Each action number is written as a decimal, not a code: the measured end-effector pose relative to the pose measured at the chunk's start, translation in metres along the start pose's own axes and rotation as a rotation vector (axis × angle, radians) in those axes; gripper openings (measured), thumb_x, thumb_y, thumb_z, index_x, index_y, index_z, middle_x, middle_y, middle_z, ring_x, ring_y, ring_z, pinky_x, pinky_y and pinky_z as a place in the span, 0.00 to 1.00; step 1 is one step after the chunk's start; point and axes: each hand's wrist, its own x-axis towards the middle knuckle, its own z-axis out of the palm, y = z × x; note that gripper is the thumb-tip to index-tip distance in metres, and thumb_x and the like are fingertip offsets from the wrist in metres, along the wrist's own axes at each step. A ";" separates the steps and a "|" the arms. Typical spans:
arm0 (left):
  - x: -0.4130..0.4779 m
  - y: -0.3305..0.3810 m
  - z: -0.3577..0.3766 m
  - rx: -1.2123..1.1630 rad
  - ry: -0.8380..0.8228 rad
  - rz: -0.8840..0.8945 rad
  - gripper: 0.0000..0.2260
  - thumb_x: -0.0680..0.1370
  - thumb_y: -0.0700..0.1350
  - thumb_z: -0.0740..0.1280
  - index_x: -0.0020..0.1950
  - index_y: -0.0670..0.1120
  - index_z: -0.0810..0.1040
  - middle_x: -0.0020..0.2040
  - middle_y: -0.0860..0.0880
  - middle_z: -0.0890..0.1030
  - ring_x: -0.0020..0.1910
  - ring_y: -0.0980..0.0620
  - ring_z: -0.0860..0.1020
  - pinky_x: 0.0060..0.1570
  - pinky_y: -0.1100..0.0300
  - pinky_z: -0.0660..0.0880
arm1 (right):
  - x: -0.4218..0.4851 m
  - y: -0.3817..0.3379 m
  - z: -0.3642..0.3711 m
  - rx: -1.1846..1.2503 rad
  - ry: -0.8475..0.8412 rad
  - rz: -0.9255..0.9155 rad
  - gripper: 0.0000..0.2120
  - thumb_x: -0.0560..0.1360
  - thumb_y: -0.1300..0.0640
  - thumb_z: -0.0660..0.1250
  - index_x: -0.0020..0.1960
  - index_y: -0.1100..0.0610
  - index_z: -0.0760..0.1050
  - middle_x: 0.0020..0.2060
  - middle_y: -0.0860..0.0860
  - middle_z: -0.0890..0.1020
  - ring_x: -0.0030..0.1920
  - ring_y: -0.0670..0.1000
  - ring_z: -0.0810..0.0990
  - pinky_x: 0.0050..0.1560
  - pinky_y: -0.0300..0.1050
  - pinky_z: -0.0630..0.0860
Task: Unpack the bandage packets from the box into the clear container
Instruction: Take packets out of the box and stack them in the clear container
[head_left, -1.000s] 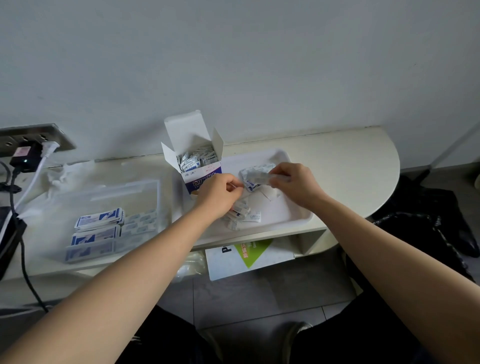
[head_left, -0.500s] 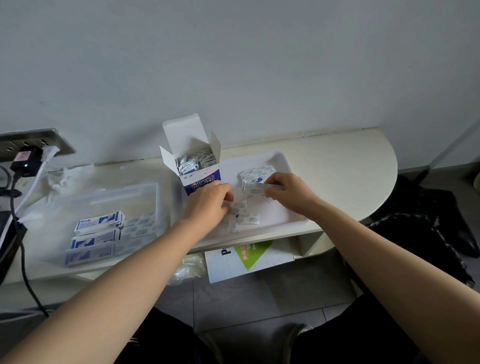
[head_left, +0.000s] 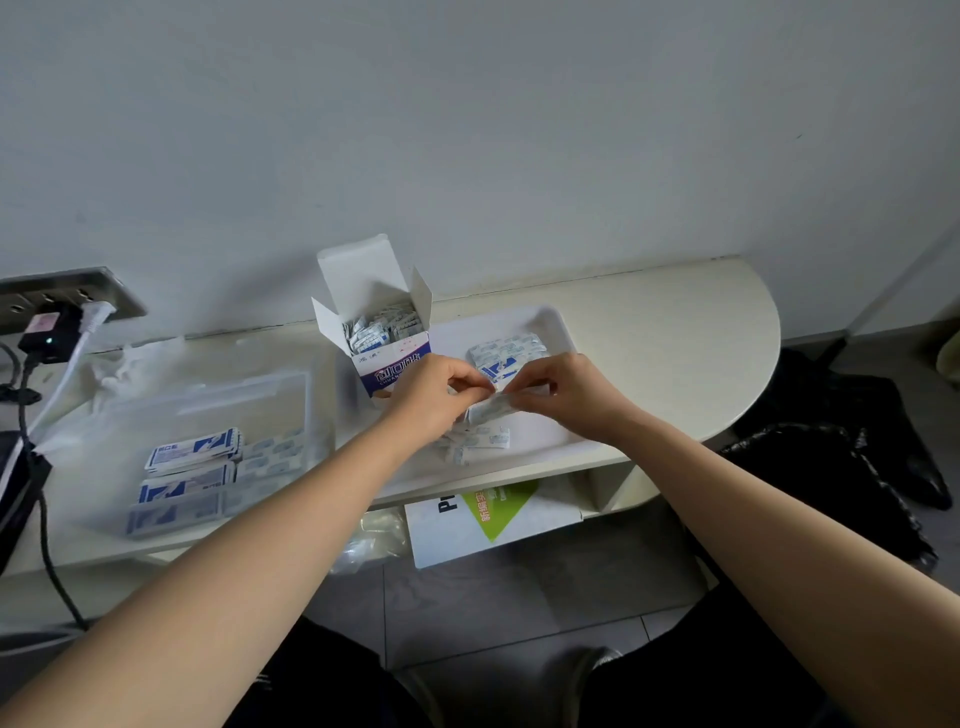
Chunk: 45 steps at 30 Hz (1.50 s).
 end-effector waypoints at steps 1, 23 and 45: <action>0.000 0.000 0.000 0.013 -0.005 -0.013 0.05 0.75 0.45 0.71 0.49 0.49 0.85 0.36 0.56 0.81 0.25 0.67 0.72 0.30 0.67 0.68 | -0.001 0.001 -0.002 0.010 0.025 0.004 0.03 0.71 0.60 0.73 0.45 0.55 0.84 0.38 0.46 0.82 0.39 0.38 0.78 0.41 0.29 0.70; -0.013 -0.035 -0.007 0.478 -0.005 -0.029 0.10 0.71 0.46 0.74 0.52 0.52 0.80 0.50 0.49 0.77 0.49 0.49 0.79 0.46 0.57 0.75 | -0.004 -0.009 0.017 -0.059 -0.251 0.160 0.04 0.72 0.60 0.68 0.45 0.52 0.79 0.43 0.52 0.80 0.39 0.49 0.76 0.40 0.38 0.73; -0.029 -0.051 -0.024 0.525 0.118 -0.079 0.11 0.74 0.47 0.70 0.55 0.48 0.75 0.47 0.48 0.81 0.46 0.45 0.78 0.40 0.56 0.71 | 0.008 -0.019 0.015 -0.105 -0.185 0.096 0.09 0.67 0.66 0.72 0.45 0.55 0.82 0.34 0.46 0.79 0.35 0.43 0.75 0.36 0.29 0.71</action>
